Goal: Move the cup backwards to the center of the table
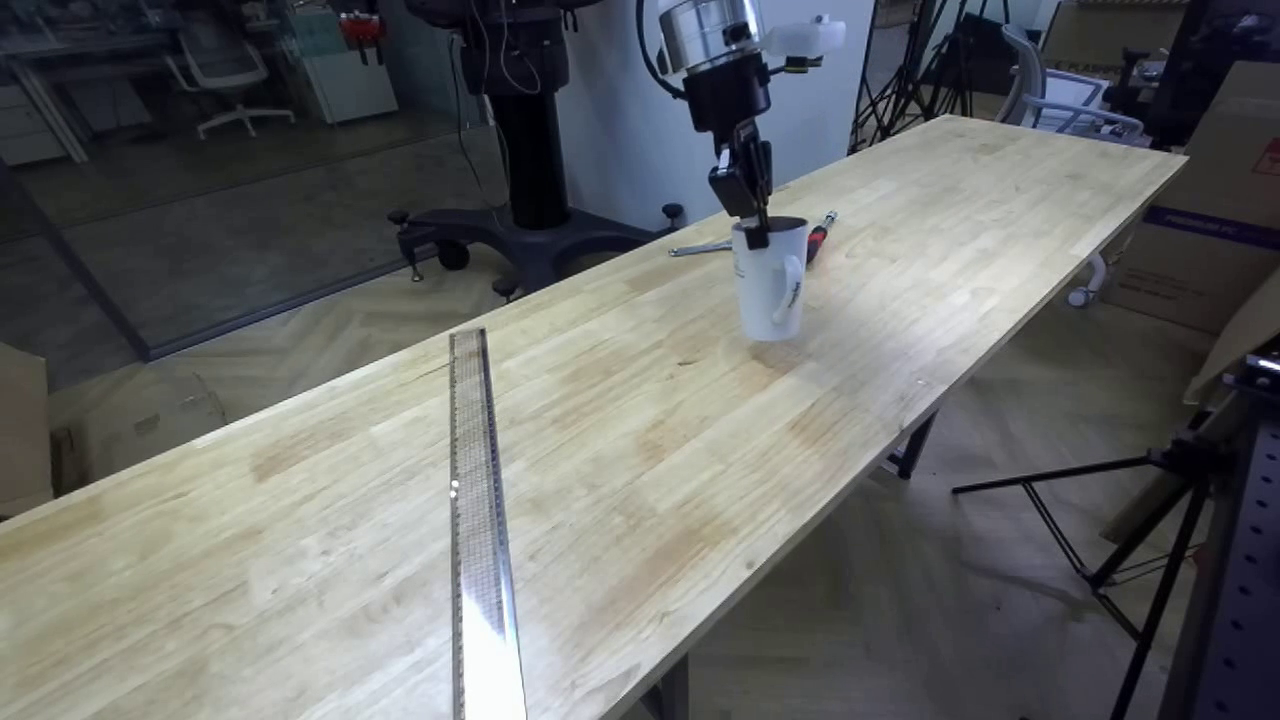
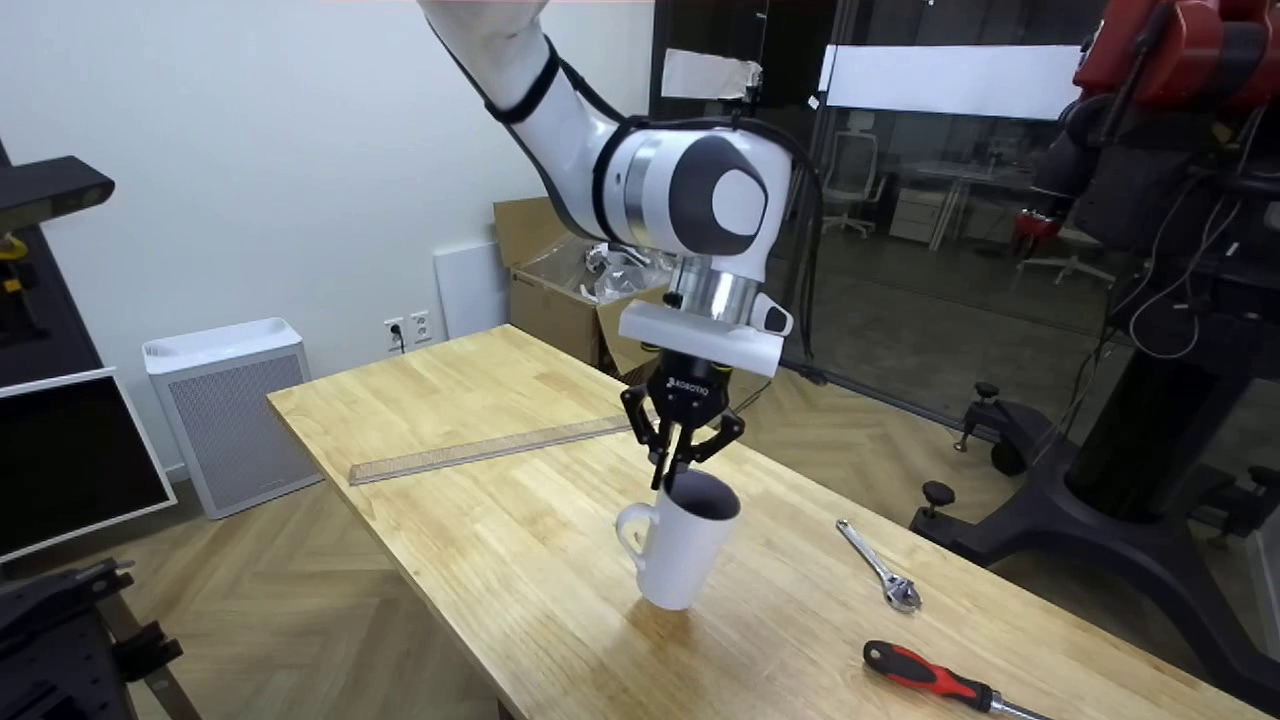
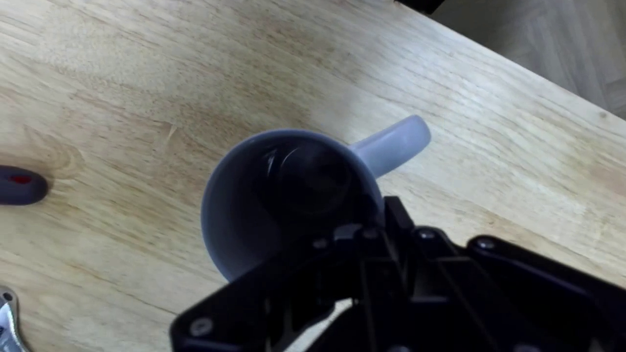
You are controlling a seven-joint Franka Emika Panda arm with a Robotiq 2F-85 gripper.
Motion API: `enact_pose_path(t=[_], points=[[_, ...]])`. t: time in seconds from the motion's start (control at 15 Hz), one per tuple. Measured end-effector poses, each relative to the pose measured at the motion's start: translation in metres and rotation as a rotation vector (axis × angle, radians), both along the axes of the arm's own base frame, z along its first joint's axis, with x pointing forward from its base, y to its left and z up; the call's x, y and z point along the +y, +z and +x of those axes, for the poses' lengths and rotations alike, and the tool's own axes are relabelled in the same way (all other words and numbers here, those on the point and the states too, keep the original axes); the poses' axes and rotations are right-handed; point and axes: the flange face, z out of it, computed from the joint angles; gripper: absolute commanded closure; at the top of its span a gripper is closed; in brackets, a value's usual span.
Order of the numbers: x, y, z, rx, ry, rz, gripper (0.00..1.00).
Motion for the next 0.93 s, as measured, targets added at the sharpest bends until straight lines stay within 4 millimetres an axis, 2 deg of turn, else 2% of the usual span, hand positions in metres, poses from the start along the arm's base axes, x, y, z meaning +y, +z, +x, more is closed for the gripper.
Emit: enact_pose_path(t=[0.4, 0.93], points=[[0.016, -0.01, 0.029, -0.082, -0.044, -0.078, 0.98], [0.023, -0.014, 0.04, -0.11, -0.073, -0.095, 0.98]])
